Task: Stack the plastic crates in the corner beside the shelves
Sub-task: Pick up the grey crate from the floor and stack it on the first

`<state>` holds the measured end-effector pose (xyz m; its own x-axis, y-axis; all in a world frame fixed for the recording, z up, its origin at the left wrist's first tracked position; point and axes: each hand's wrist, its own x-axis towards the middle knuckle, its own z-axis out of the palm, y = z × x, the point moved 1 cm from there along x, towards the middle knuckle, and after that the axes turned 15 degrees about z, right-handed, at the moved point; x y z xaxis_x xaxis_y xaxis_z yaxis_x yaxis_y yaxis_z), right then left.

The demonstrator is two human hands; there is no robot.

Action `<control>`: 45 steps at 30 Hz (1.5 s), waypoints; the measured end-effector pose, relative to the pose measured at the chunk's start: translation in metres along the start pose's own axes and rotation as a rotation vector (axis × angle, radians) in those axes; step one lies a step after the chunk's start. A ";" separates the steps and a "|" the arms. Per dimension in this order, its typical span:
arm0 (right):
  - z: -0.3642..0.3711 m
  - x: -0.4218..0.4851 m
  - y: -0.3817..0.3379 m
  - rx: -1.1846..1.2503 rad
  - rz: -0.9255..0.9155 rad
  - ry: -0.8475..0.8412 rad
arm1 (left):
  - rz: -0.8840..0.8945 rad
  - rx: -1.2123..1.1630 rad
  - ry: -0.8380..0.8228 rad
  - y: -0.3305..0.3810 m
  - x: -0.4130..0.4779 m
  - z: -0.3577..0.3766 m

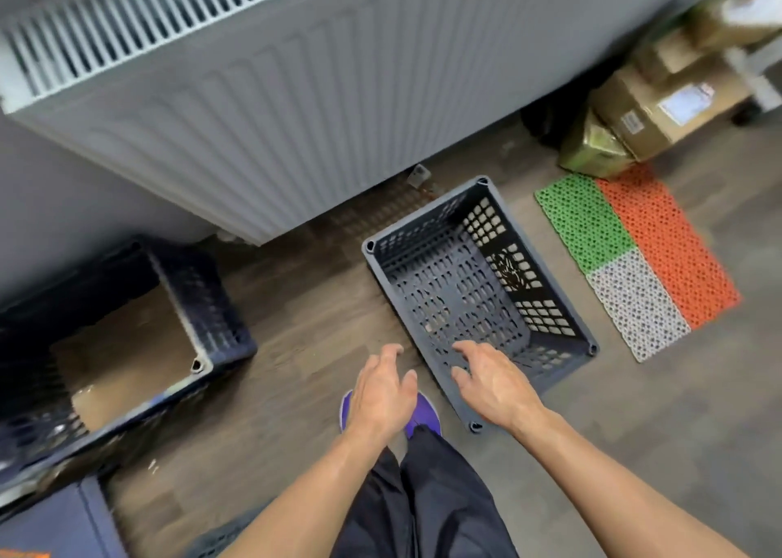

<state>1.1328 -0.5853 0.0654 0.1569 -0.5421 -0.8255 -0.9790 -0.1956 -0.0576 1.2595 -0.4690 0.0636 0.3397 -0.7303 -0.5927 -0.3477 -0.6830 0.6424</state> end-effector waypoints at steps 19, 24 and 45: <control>0.054 0.064 0.032 0.271 0.258 -0.036 | 0.140 0.259 -0.068 -0.034 0.078 0.015; 0.075 0.091 0.077 0.250 0.286 -0.037 | 0.156 0.283 -0.055 -0.030 0.112 0.065; 0.033 0.194 0.155 0.135 0.202 0.230 | -0.151 0.372 -0.078 -0.054 0.167 0.161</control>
<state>1.0071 -0.6936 -0.1222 -0.0320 -0.7322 -0.6803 -0.9993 0.0363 0.0079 1.1947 -0.5565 -0.1483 0.3487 -0.6102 -0.7114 -0.5959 -0.7302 0.3342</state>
